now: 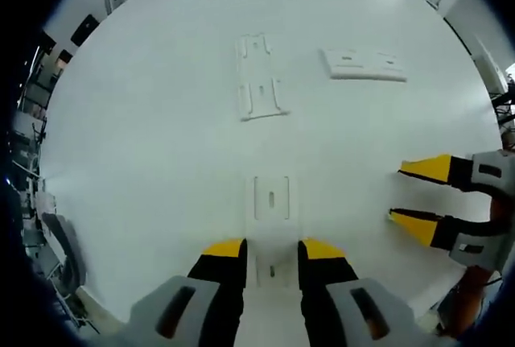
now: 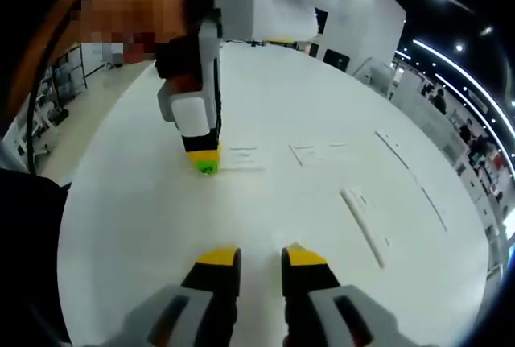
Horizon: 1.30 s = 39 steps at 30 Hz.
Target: Locate the socket holder cover, grip the socket holder cover, clip it into the socket holder slot.
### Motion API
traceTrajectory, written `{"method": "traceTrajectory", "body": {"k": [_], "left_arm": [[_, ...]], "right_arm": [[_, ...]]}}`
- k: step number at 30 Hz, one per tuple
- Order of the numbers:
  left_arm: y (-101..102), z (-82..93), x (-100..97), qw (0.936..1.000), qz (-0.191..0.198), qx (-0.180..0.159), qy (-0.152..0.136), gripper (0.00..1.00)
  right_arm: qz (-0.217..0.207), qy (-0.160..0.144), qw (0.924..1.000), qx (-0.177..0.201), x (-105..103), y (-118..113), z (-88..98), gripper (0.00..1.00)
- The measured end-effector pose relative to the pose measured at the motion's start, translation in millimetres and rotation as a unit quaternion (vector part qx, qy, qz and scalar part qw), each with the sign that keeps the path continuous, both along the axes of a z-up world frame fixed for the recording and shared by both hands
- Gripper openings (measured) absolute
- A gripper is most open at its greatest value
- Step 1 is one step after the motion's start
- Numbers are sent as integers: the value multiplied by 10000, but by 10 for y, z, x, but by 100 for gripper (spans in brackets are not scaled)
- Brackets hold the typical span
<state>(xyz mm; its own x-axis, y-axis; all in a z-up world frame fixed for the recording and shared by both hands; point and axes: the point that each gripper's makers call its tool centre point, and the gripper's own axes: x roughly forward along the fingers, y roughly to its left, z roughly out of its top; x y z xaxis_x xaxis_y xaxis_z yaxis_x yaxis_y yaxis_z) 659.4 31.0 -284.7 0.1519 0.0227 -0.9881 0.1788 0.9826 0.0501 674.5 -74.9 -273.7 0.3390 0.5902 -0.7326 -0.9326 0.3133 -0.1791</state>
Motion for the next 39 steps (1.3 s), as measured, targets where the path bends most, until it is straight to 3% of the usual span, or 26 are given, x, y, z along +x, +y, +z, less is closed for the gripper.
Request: {"method": "traceTrajectory", "body": {"k": [8,13,18,28,39], "left_arm": [[-35,14,7,9998,-162,-62,-122,33],[-35,13,31,9996,-185,-163,-129,31],[-51,2,43,9996,-29,-231,-171,26],[-16,3,144,9987,411,-270,-164,26],[3,60,197,9974,538,-444,-169,26]], "right_arm": [[-5,3,10000,5,8,-4,2,22],[-10,-1,10000,2,14,-5,1,23],[-13,-11,10000,-7,17,-8,-1,22],[-42,-16,10000,30,27,-14,10,22],[-71,-37,10000,-6,36,-34,13,22]]}}
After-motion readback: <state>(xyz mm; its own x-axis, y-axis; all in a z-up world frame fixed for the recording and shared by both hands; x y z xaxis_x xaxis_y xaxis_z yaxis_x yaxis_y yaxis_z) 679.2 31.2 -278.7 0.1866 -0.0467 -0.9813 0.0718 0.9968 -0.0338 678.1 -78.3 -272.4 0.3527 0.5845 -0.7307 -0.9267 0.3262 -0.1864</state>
